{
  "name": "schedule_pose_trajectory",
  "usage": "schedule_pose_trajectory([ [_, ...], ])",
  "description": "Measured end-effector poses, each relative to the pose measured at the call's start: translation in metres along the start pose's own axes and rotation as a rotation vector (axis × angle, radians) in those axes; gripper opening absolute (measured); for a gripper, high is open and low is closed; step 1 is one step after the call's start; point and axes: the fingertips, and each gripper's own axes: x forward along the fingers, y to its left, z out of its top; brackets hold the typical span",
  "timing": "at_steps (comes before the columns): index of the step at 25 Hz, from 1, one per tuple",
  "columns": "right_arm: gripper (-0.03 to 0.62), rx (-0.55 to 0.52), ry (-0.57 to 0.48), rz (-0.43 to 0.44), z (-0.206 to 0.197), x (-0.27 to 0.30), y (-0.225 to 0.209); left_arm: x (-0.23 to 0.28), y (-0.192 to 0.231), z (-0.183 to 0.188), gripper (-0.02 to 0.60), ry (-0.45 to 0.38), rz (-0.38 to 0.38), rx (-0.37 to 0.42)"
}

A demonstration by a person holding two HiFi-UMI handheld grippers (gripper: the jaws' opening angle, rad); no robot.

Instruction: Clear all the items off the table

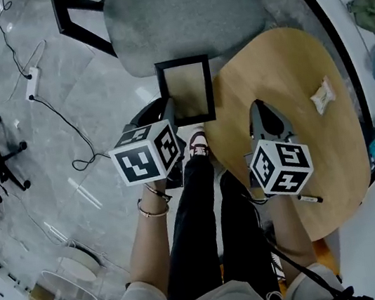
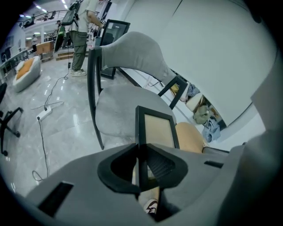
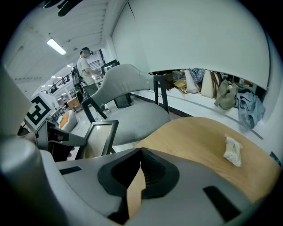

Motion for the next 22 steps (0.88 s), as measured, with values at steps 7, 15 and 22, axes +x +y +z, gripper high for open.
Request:
schedule_pose_trajectory([
  [7, 0.025, -0.02, -0.042, 0.06, 0.044, 0.056, 0.024, 0.029, 0.04, 0.06, 0.077, -0.06, 0.071, -0.062],
  [15, 0.025, -0.059, -0.064, 0.087, 0.108, 0.114, 0.043, 0.062, 0.065, 0.132, 0.078, -0.103, 0.152, -0.047],
  [22, 0.025, -0.053, -0.052, 0.096, 0.118, 0.134, 0.05, 0.079, 0.076, 0.157, 0.078, -0.106, 0.133, -0.121],
])
